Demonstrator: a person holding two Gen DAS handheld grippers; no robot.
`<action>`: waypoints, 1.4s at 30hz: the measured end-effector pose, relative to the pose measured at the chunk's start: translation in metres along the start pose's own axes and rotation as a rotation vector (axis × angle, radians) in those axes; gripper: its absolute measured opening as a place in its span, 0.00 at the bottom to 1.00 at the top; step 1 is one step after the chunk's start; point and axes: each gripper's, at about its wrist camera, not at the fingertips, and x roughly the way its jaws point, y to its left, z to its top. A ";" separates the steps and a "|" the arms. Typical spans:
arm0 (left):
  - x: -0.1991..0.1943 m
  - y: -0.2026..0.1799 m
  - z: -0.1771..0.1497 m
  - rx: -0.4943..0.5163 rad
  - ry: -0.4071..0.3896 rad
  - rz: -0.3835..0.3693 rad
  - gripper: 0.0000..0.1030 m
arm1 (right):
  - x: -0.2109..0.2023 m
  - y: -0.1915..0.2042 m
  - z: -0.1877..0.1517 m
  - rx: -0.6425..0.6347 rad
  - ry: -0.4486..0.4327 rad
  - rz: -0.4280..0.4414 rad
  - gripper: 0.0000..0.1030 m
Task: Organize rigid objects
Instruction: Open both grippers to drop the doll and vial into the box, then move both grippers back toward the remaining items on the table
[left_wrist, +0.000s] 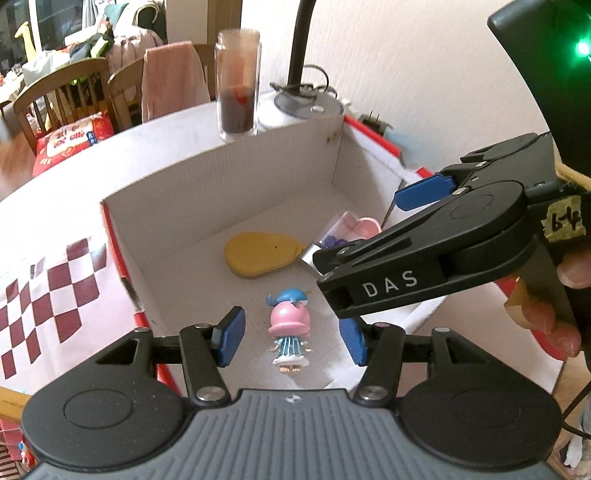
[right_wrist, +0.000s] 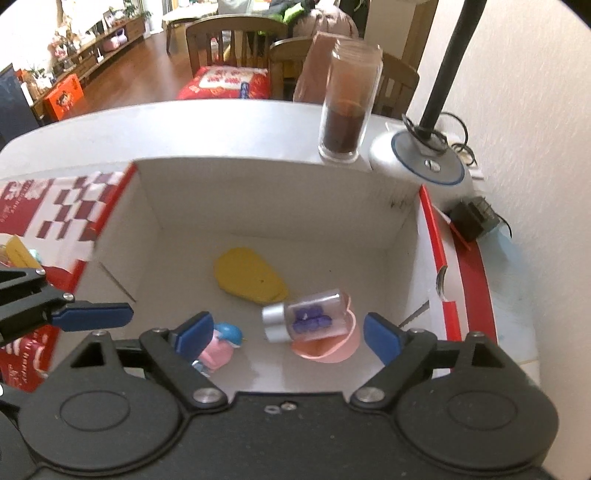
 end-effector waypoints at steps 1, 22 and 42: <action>-0.005 0.001 -0.001 -0.004 -0.012 -0.005 0.53 | -0.005 0.002 0.000 0.001 -0.010 0.001 0.86; -0.120 0.059 -0.055 -0.047 -0.220 -0.031 0.63 | -0.098 0.078 -0.021 0.051 -0.221 0.062 0.92; -0.200 0.192 -0.150 -0.151 -0.334 0.096 0.79 | -0.111 0.206 -0.047 0.046 -0.328 0.142 1.00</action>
